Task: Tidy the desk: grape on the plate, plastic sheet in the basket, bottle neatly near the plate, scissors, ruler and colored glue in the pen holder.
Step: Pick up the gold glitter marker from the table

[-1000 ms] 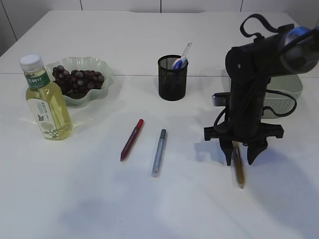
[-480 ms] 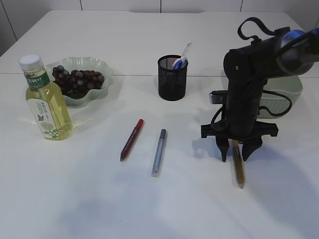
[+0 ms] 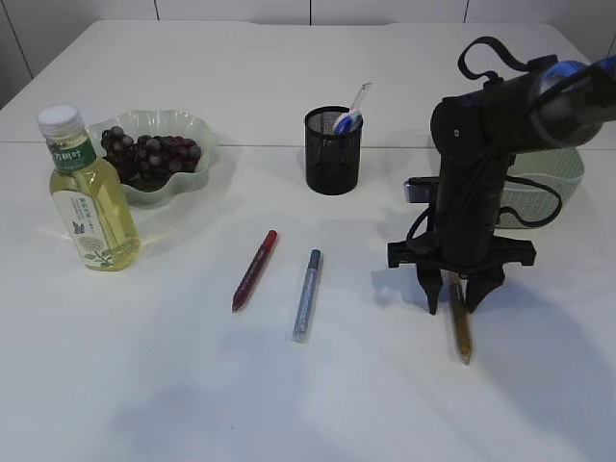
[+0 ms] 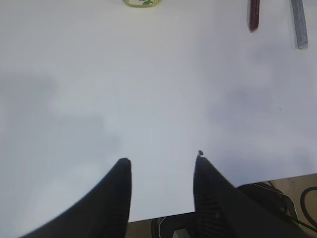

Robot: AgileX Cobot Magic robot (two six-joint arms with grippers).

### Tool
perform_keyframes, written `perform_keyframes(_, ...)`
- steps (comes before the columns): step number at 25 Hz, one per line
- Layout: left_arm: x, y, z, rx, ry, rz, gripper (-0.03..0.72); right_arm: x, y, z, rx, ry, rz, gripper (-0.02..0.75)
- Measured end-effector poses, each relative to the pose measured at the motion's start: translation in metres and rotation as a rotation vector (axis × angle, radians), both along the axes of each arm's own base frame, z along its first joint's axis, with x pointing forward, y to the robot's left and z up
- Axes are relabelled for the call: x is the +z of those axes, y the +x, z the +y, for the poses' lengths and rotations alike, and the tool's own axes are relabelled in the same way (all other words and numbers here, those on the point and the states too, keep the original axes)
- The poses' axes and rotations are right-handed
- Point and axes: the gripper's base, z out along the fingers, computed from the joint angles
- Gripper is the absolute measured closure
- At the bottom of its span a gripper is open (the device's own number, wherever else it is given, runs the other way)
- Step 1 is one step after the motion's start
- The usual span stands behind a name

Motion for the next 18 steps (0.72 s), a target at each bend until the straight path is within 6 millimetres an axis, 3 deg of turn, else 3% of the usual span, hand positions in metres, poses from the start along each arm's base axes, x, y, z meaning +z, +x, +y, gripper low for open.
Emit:
perform_keyframes(7,0.0,0.0,0.0002,0.0,0.002,0.0,0.379,-0.001,0.0014,0.0026,-0.01,0.028,-0.014,0.524)
perform_keyframes(18,0.0,0.0,0.0002,0.0,0.002,0.0,0.379,-0.0022,0.0025,0.0043,0.018,0.043,-0.012,0.594)
